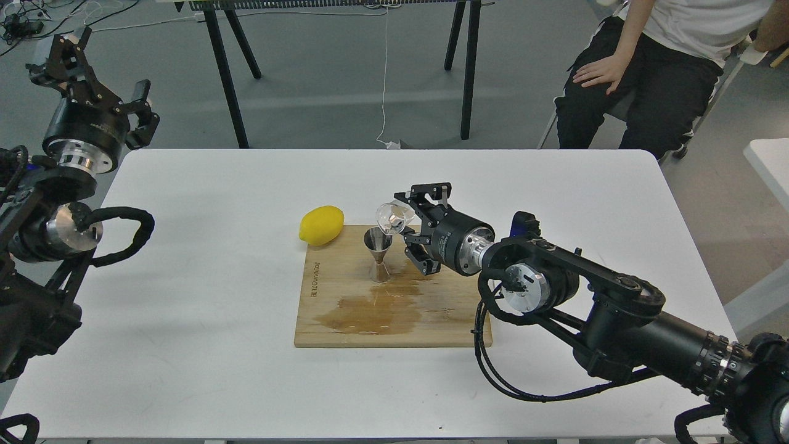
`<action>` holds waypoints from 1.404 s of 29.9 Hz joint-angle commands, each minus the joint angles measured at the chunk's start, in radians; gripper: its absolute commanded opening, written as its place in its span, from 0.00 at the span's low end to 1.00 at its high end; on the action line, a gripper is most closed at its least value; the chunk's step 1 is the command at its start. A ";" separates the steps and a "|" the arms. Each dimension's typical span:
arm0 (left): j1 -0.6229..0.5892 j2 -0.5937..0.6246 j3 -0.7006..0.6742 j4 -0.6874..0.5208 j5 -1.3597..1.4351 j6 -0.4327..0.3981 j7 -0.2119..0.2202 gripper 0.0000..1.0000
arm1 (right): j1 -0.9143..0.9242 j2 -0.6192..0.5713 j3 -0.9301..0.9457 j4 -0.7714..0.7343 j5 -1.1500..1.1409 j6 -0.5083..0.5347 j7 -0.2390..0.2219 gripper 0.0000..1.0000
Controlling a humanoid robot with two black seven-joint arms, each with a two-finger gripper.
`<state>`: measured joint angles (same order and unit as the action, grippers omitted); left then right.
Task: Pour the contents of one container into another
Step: 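Lift the glass cup with the right gripper over the jigger, then tilt the glass cup with the right gripper to pour into the jigger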
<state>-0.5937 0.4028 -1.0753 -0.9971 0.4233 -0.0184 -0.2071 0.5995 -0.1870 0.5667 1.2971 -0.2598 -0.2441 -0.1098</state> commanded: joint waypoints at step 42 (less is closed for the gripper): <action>0.014 -0.002 0.000 0.000 0.000 0.000 -0.002 1.00 | 0.092 0.003 -0.189 -0.036 -0.432 -0.090 0.064 0.36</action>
<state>-0.5814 0.4003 -1.0739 -0.9971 0.4235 -0.0184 -0.2084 0.6917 -0.1842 0.3796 1.2629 -0.6865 -0.3340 -0.0486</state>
